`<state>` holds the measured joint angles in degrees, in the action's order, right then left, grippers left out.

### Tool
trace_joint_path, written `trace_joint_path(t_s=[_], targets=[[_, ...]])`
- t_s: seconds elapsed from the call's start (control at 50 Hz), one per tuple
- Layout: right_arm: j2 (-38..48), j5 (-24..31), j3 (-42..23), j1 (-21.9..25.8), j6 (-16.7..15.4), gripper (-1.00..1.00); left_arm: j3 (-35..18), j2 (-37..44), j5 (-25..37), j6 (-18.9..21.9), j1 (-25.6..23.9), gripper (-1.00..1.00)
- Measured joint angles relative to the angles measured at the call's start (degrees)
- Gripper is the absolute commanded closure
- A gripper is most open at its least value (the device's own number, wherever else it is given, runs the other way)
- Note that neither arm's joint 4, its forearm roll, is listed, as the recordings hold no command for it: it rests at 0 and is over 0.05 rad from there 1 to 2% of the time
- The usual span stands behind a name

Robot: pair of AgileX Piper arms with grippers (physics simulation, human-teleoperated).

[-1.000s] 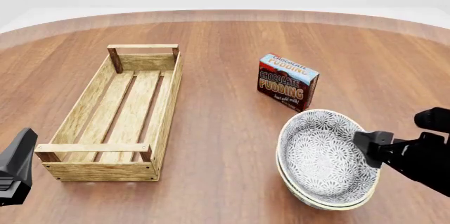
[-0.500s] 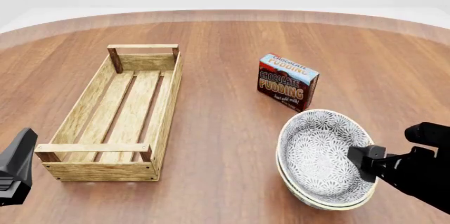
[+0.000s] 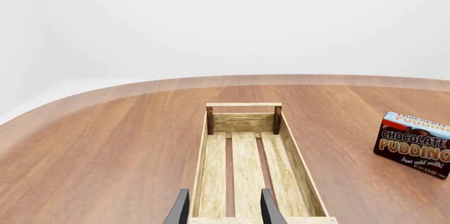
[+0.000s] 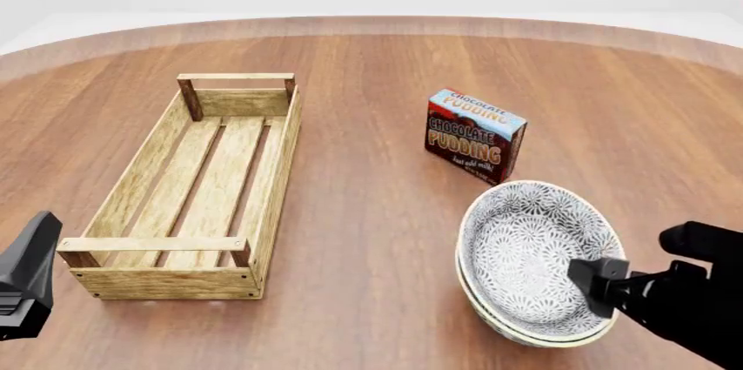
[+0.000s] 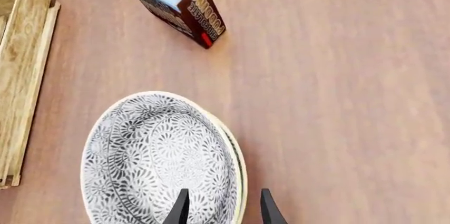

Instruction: Stack the left bowl on the right bowl and place them in the tray.

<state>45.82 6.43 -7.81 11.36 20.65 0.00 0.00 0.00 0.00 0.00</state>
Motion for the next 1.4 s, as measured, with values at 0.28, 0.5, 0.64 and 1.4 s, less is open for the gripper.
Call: trace_joint_path(t_s=[0.28,0.5,0.64,1.4], targets=[[4.28,-6.38,2.38,0.78,1.21,1.00,0.00,0.00,0.00,0.00,0.00,-1.00],[3.78,-6.31,2.06,0.66,0.72,1.00,0.00,0.00,0.00,0.00,0.00,-1.00],[1.29,-3.51,1.05,0.08,-0.06,1.00,0.00,0.00,0.00,0.00,0.00,-1.00],[-6.29,12.94,-18.69,-0.76,-5.89,1.00,0.00,0.00,0.00,0.00,0.00,-1.00]])
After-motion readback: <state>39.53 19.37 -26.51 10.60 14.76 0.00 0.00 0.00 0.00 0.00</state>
